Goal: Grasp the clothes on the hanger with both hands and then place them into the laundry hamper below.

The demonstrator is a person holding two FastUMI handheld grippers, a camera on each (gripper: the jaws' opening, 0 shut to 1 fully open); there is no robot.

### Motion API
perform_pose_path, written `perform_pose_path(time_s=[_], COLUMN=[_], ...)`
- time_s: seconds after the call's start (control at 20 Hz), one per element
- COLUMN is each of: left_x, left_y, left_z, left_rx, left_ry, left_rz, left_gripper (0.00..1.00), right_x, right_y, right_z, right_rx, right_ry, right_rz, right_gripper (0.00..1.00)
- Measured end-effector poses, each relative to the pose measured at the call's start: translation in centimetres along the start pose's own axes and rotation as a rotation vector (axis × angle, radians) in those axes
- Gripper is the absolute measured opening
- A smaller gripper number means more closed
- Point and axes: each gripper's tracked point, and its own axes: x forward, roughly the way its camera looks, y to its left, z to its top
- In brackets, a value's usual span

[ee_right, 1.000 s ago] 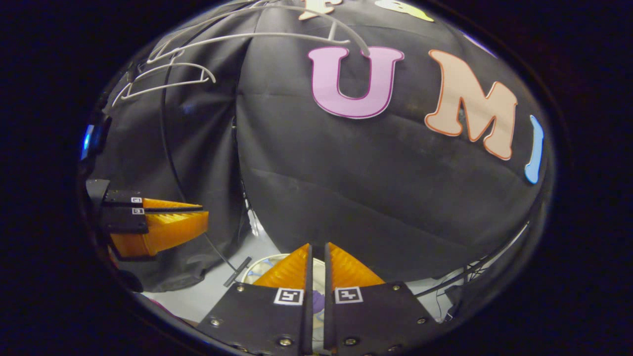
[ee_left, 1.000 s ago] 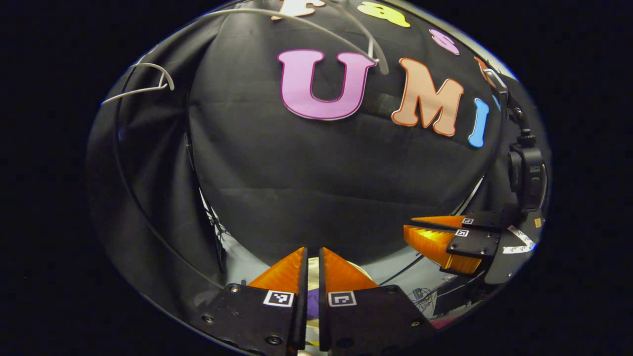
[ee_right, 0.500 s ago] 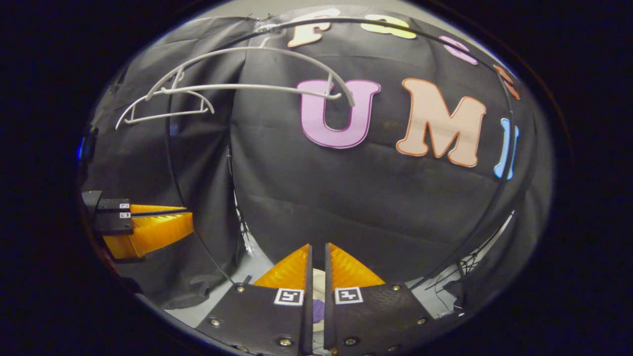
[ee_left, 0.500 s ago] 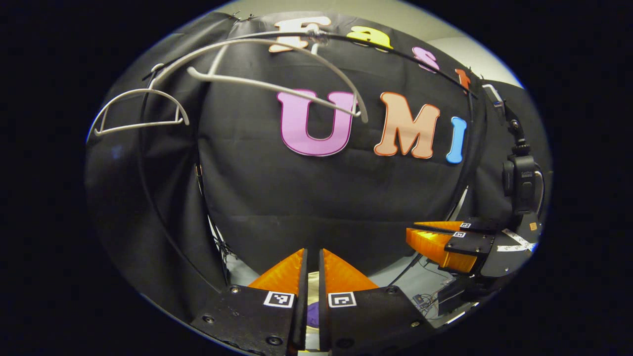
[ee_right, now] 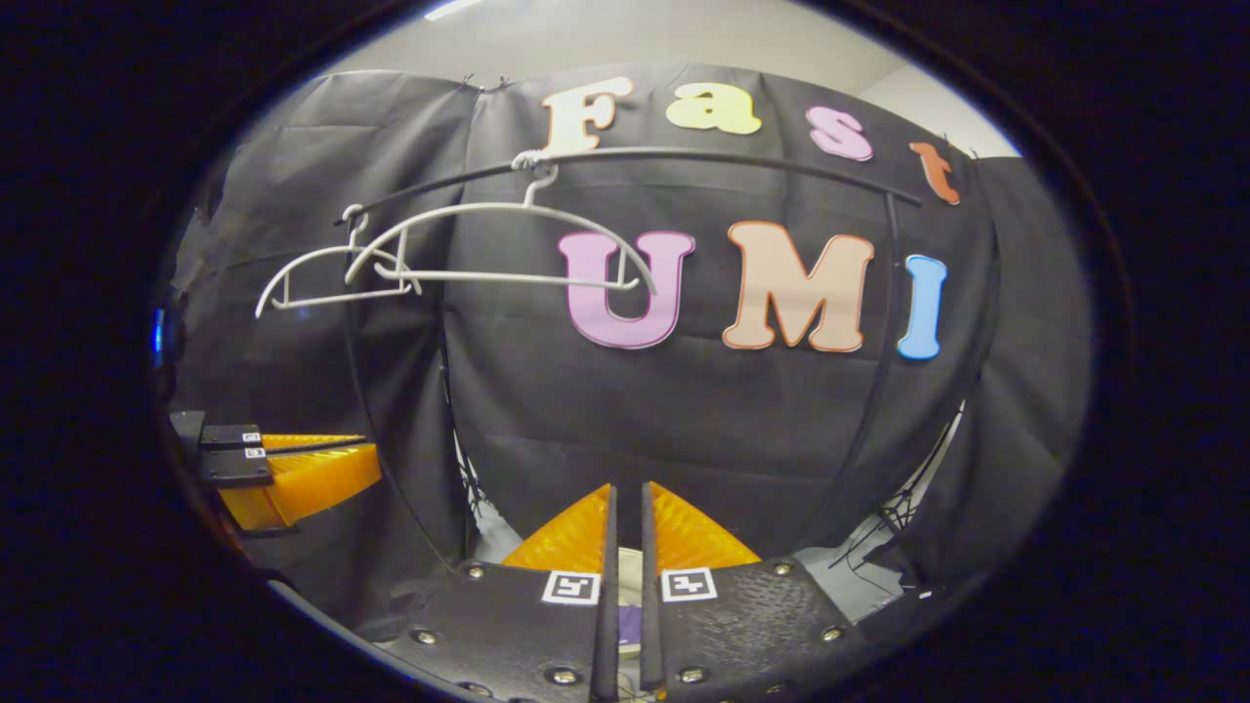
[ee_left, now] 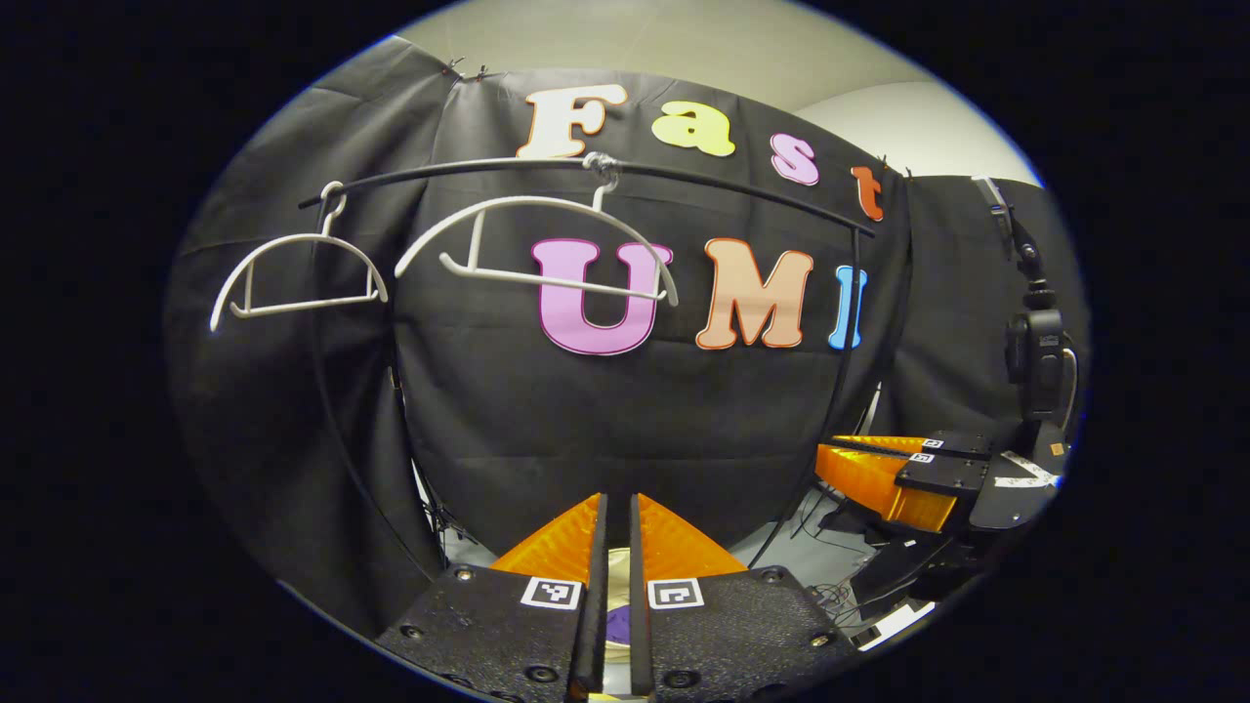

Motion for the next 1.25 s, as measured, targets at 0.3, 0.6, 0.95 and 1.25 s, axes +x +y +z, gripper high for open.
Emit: perform_pose_path(time_s=[0.3, 0.6, 0.95, 1.25], left_x=[-3.0, -3.4, -2.1, -1.2], left_y=[-3.0, -5.1, -6.8, -8.0], left_z=[5.8, 9.7, 10.8, 11.6], left_rx=[0.06, 0.063, 0.095, 0.104], left_ry=[-0.151, -0.256, -0.286, -0.295], left_rz=[-0.047, -0.062, -0.034, 0.01], left_gripper=[0.54, 0.96, 0.98, 0.96], right_x=[-5.7, -8.6, -8.8, -8.7], right_y=[-1.8, -4.6, -7.9, -10.9], right_z=[5.2, 9.4, 10.8, 12.2], right_rx=[0.045, 0.061, 0.058, 0.063], right_ry=[-0.125, -0.233, -0.278, -0.32], right_rz=[-0.044, -0.081, -0.094, -0.084], right_gripper=[0.31, 0.93, 0.96, 0.96])
